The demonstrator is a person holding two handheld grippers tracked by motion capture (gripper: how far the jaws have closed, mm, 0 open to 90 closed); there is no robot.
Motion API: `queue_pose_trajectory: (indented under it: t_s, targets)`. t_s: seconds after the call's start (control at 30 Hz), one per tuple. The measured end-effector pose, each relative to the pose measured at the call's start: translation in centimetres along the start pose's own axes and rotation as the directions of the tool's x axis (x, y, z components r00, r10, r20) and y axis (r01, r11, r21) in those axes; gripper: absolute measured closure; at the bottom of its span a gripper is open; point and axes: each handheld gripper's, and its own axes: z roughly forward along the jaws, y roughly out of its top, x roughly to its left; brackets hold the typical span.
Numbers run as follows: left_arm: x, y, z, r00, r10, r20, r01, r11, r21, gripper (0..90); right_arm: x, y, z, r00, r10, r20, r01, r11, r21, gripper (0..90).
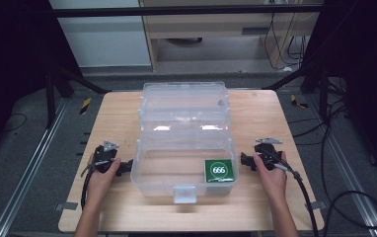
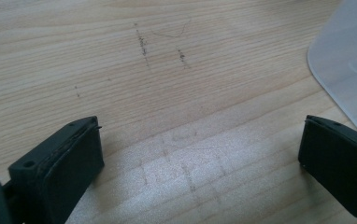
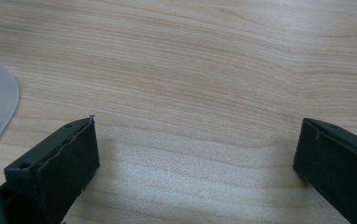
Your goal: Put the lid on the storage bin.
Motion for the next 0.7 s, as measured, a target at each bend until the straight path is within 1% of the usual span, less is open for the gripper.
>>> queue_pose_trajectory:
  t_s: [0.13, 0.23, 0.3, 0.33, 0.37, 0.4, 0.43, 0.47, 0.5, 0.53, 0.57, 0.6, 0.63, 0.67, 0.7]
  targets:
    - [0.0, -0.1, -0.1, 1.0, 0.004, 0.008, -0.004, 1.0, -0.001, 0.0, -0.1, 0.0, 0.0, 1.0, 0.001, -0.007, -0.001, 1.0, -0.002, 0.5]
    - [0.1, -0.1, -0.1, 0.9999, 0.012, 0.011, -0.012, 0.9999, -0.004, 0.0, 0.0, 0.0, 0.0, 1.0, 0.0, -0.004, 0.0, 1.0, -0.001, 0.3]
    - [0.1, -0.1, -0.2, 0.9999, 0.01, 0.01, -0.01, 0.9999, -0.005, 1.2, -0.1, 0.0, 0.0, 1.0, 0.0, -0.004, 0.0, 1.0, -0.001, 0.3]
    - [0.1, 0.0, -0.3, 0.9998, 0.018, 0.006, -0.017, 0.9997, -0.016, 3.2, -0.2, -0.1, -0.1, 0.9999, -0.012, -0.012, 0.012, 0.9999, -0.001, 0.4]
    - [0.1, 0.0, -0.3, 0.9998, 0.018, 0.006, -0.017, 0.9997, -0.016, 3.4, -0.2, -0.1, -0.1, 0.9999, -0.012, -0.012, 0.012, 0.9999, -0.001, 0.4]
    - [0.0, 0.0, -0.4, 0.9998, 0.018, 0.006, -0.017, 0.9994, -0.029, 3.4, -0.3, -0.2, -0.2, 0.9997, -0.017, -0.02, 0.017, 0.9998, -0.002, 0.7]
    - [-0.1, 0.3, -0.7, 0.9997, 0.026, 0.006, -0.025, 0.9978, -0.061, 2.9, -0.5, -0.3, -0.3, 0.9992, -0.027, -0.031, 0.026, 0.9996, -0.004, 1.4]
    - [-0.2, 0.5, -1.0, 0.9995, 0.031, 0.001, -0.031, 0.9966, -0.077, 3.0, -0.6, -0.3, -0.4, 0.9989, -0.033, -0.034, 0.033, 0.9994, -0.007, 2.4]
    - [-0.2, 0.5, -1.0, 0.9995, 0.031, 0.001, -0.031, 0.9966, -0.077, 3.1, -0.6, -0.3, -0.4, 0.9989, -0.033, -0.034, 0.033, 0.9994, -0.007, 2.4]
    - [-0.3, 0.8, -1.4, 0.9989, 0.045, -0.012, -0.046, 0.9926, -0.112, 3.2, -0.8, -0.4, -0.5, 0.9986, -0.041, -0.034, 0.041, 0.9991, -0.012, 4.0]
    - [-0.3, 0.8, -1.4, 0.9989, 0.045, -0.012, -0.046, 0.9926, -0.112, 3.3, -0.8, -0.4, -0.5, 0.9986, -0.041, -0.034, 0.041, 0.9991, -0.012, 4.0]
    - [-0.3, 1.1, -1.9, 0.9977, 0.064, -0.025, -0.066, 0.989, -0.132, 3.4, -1.0, -0.5, -0.7, 0.9982, -0.052, -0.03, 0.052, 0.9984, -0.022, 7.6]
    - [-0.3, 1.1, -1.9, 0.9977, 0.064, -0.025, -0.066, 0.989, -0.132, 3.5, -1.0, -0.5, -0.7, 0.9982, -0.052, -0.03, 0.052, 0.9984, -0.022, 7.6]
    - [-0.2, 1.3, -2.5, 0.9958, 0.074, -0.055, -0.081, 0.9867, -0.141, 3.5, -1.0, -0.5, -0.9, 0.9983, -0.056, -0.017, 0.055, 0.9981, -0.028, 8.6]
    - [-0.1, 1.3, -2.9, 0.993, 0.083, -0.083, -0.095, 0.9851, -0.143, 3.9, -1.1, -0.5, -1.2, 0.9974, -0.072, -0.002, 0.072, 0.9967, -0.036, 10.7]
